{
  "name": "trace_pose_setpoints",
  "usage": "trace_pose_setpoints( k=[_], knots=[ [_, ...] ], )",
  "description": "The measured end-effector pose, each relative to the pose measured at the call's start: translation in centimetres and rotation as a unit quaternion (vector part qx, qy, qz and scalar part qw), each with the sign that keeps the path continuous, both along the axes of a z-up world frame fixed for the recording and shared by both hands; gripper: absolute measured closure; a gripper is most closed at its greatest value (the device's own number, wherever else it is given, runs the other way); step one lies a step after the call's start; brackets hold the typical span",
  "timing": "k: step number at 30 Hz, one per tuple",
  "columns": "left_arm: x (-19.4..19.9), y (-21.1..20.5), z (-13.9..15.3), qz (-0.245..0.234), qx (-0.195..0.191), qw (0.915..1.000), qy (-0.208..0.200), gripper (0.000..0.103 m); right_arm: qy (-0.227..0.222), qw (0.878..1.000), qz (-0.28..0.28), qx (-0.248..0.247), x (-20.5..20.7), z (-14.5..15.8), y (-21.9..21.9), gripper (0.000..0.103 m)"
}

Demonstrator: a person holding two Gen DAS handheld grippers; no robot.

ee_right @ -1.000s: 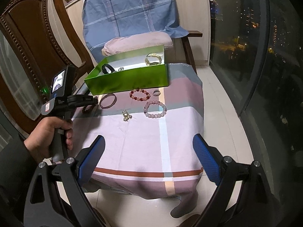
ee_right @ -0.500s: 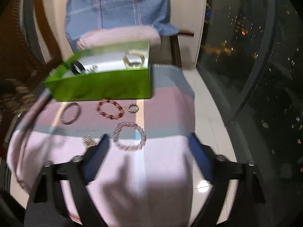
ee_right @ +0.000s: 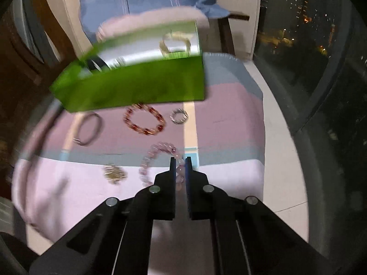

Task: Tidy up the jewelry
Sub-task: 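Lift the wooden bead bracelet with left gripper while right gripper grasps pink bead bracelet, then carry the wooden bracelet with left gripper while right gripper carries pink bracelet to box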

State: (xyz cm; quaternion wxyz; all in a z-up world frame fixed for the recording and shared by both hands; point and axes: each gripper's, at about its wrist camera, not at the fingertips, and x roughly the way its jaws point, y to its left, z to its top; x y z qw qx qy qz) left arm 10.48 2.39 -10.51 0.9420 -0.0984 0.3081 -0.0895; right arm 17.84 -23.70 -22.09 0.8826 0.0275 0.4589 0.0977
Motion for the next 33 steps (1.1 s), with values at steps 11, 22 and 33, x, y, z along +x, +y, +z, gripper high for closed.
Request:
trace_pose_setpoints(
  k=[11, 22, 33],
  knots=[
    [-4.5, -1.4, 1.1, -0.005, -0.013, 0.9999, 0.008, 0.092, -0.11, 0.991, 0.021, 0.074, -11.9, 11.6, -2.3, 0.095],
    [-8.0, -3.4, 2.0, -0.016, -0.003, 0.9999, 0.005, 0.092, -0.13, 0.986, 0.044, 0.091, -15.7, 13.8, -1.8, 0.095],
    [-8.7, -3.7, 2.1, -0.017, -0.002, 0.9998, 0.009, 0.092, -0.134, 0.985, 0.049, 0.094, -16.5, 14.2, -2.0, 0.095]
  ],
)
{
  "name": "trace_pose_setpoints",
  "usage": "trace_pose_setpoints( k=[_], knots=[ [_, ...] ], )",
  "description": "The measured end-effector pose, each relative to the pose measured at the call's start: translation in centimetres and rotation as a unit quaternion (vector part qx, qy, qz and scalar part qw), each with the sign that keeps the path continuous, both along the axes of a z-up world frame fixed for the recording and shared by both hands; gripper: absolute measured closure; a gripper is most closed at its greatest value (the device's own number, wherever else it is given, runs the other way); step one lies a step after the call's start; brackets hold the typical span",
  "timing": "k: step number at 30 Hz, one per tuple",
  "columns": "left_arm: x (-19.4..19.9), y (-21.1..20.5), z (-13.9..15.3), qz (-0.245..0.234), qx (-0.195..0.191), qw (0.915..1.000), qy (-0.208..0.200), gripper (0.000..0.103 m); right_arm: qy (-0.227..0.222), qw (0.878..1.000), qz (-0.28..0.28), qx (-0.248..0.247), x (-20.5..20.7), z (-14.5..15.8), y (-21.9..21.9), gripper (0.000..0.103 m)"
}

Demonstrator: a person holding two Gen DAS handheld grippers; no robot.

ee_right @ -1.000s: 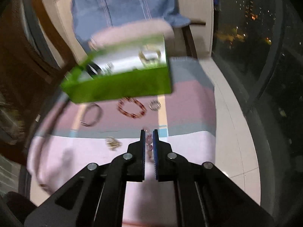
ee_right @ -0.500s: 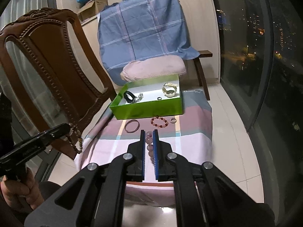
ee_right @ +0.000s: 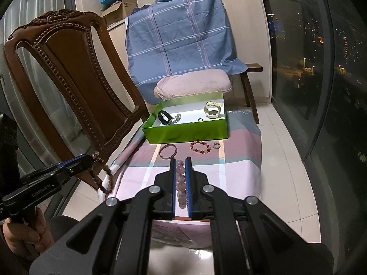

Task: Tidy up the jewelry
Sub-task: 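Carry the wooden bracelet with left gripper while right gripper carries pink bracelet to box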

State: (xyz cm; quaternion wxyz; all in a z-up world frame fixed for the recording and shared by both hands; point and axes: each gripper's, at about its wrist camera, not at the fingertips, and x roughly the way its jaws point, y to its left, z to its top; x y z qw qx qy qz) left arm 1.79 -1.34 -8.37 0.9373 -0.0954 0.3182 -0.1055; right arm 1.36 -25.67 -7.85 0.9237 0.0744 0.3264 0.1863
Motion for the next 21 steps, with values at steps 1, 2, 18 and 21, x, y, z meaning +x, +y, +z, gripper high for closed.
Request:
trace_pose_setpoints(
  k=[1, 2, 18, 21],
  knots=[
    [0.0, 0.0, 0.0, -0.001, 0.0, 1.0, 0.0, 0.092, 0.0, 1.0, 0.0, -0.001, 0.0, 0.0, 0.0, 0.095],
    [0.0, 0.1, 0.0, -0.001, 0.0, 1.0, 0.0, 0.092, -0.001, 1.0, 0.0, -0.002, -0.1, 0.1, 0.0, 0.095],
    [0.4, 0.2, -0.7, -0.004, 0.0, 1.0, 0.008, 0.092, 0.007, 1.0, 0.001, -0.006, 0.2, -0.5, 0.4, 0.095],
    [0.7, 0.3, -1.0, -0.004, 0.0, 0.9999, 0.012, 0.092, 0.013, 1.0, 0.001, -0.008, 0.5, -1.0, 0.6, 0.095]
  ],
)
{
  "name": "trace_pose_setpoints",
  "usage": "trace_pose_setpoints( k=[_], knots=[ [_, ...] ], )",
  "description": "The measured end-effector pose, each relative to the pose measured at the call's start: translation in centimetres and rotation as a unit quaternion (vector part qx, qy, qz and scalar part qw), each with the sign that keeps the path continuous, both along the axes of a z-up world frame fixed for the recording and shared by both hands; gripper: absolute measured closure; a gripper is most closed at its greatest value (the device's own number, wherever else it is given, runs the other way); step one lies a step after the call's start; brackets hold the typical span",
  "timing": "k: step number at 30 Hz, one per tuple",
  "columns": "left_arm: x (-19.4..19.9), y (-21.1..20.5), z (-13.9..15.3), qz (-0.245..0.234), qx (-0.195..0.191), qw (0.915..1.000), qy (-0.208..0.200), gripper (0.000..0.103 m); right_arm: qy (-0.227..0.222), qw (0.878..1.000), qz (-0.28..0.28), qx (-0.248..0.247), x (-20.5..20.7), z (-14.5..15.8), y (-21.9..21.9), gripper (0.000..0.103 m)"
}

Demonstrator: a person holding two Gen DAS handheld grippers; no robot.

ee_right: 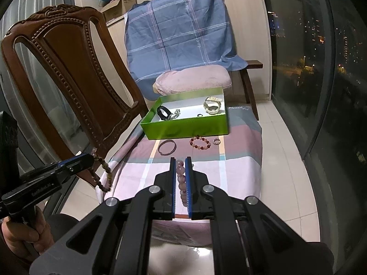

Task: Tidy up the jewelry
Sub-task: 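Carry the wooden bracelet with left gripper while right gripper carries pink bracelet to box, then lower both bracelets into the green box and open both grippers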

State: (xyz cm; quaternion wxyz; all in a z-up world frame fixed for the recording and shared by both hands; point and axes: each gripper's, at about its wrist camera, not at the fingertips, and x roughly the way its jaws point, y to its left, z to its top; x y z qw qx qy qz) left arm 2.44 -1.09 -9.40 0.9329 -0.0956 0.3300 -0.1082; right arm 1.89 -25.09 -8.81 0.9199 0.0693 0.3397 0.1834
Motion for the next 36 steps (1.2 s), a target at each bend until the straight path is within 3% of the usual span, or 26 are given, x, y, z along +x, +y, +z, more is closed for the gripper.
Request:
trace_pose_setpoints(
  k=[5, 10, 18, 22, 28, 29, 30, 31, 32, 33, 36],
  knots=[
    [1.4, 0.0, -0.3, -0.004, 0.004, 1.0, 0.008, 0.092, 0.008, 1.0, 0.004, -0.002, 1.2, -0.5, 0.3, 0.095],
    [4.9, 0.1, 1.7, -0.016, 0.008, 0.9998, -0.011, 0.092, -0.003, 1.0, 0.014, -0.002, 4.5, 0.2, 0.5, 0.095],
    [15.7, 0.6, 4.3, -0.018, 0.018, 0.9994, -0.022, 0.092, -0.026, 0.999, 0.015, -0.01, 15.9, 2.1, 2.1, 0.095],
    [21.8, 0.4, 2.9, -0.016, 0.032, 0.9994, -0.004, 0.092, -0.004, 1.0, 0.005, -0.022, 22.4, 0.4, 3.5, 0.095],
    [28.5, -0.1, -1.8, -0.007, 0.05, 0.9975, 0.051, 0.092, 0.036, 0.999, 0.002, -0.034, 27.8, -3.9, 4.9, 0.095],
    [29.1, -0.1, -2.2, -0.005, 0.052, 0.997, 0.056, 0.089, 0.041, 0.999, 0.004, -0.034, 28.4, -4.5, 5.0, 0.094],
    [29.7, 0.0, -2.9, 0.002, 0.06, 0.9963, 0.062, 0.085, 0.047, 0.998, 0.006, -0.034, 28.9, -5.1, 5.0, 0.085],
    [30.0, 0.2, -3.2, 0.008, 0.064, 0.9959, 0.063, 0.068, 0.051, 0.998, 0.005, -0.033, 29.2, -5.6, 4.7, 0.077],
    [29.9, 0.6, -3.3, 0.021, 0.068, 0.9955, 0.062, 0.052, 0.053, 0.998, -0.003, -0.033, 29.2, -5.6, 4.4, 0.062],
    [29.2, 1.3, -3.0, 0.031, 0.065, 0.9958, 0.056, 0.049, 0.048, 0.998, -0.015, -0.026, 28.7, -5.3, 3.6, 0.056],
    [24.5, 3.4, -0.1, 0.049, 0.056, 0.9972, 0.009, 0.029, 0.009, 0.999, -0.034, 0.016, 25.3, -2.4, 0.3, 0.049]
  ],
)
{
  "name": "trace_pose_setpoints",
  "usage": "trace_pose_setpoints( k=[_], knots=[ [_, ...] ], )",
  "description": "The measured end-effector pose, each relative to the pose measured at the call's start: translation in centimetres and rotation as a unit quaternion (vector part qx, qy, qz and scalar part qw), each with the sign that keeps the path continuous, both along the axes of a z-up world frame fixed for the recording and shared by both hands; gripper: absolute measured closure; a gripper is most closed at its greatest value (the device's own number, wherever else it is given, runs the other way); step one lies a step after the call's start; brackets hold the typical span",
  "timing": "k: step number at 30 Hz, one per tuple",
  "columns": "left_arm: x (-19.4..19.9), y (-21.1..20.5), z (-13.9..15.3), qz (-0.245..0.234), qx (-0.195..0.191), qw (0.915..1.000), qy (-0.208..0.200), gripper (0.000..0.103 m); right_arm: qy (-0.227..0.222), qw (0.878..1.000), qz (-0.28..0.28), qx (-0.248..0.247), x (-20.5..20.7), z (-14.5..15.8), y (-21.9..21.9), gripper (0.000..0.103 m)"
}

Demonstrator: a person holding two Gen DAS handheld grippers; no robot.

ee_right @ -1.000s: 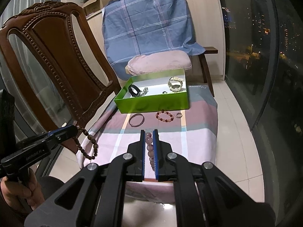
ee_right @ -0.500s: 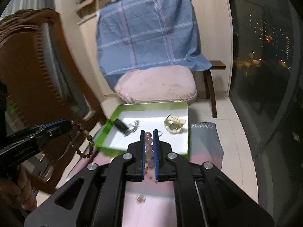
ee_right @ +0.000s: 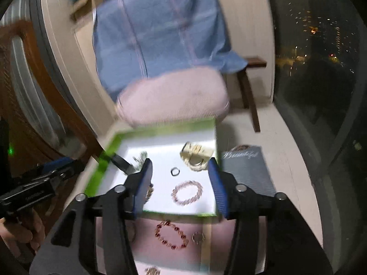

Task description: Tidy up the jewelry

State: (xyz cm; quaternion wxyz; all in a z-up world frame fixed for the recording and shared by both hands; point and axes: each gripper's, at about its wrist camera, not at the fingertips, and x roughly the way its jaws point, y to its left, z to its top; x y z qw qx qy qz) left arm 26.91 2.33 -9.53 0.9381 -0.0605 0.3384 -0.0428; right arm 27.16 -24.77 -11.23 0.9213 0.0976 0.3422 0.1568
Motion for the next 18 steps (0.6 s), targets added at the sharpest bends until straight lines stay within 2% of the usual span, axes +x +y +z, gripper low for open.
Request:
trace_pose_setpoints(
  k=[2, 3, 4, 6, 10, 13, 18],
  knots=[
    [-4.2, 1.2, 2.1, 0.012, -0.003, 0.9989, -0.046, 0.014, -0.038, 0.999, -0.008, 0.027, -4.0, 2.8, -2.4, 0.041],
    [-7.3, 1.9, 3.3, 0.018, -0.009, 0.9973, -0.07, 0.012, -0.061, 0.997, -0.013, 0.034, -6.6, 4.2, -3.5, 0.034],
    [-8.8, 2.2, 3.8, 0.02, -0.014, 0.9965, -0.08, 0.009, -0.085, 0.995, -0.021, 0.038, -9.4, 5.5, -4.6, 0.031],
    [-14.1, 2.7, 4.6, 0.021, -0.028, 0.9939, -0.104, 0.005, -0.116, 0.992, -0.031, 0.039, -13.9, 7.0, -5.7, 0.017],
    [-20.1, 2.0, 3.6, 0.028, -0.015, 0.9953, -0.091, 0.004, -0.117, 0.992, -0.048, -0.01, -20.5, 7.1, -5.9, 0.016],
    [-22.9, 1.3, 2.1, 0.033, -0.026, 0.9968, -0.068, 0.004, -0.092, 0.994, -0.047, -0.032, -22.9, 5.8, -5.3, 0.016],
    [-25.1, -1.0, -0.7, 0.043, -0.034, 0.9983, -0.016, 0.004, -0.041, 0.998, -0.028, -0.048, -23.9, 3.1, -3.5, 0.016]
  ],
)
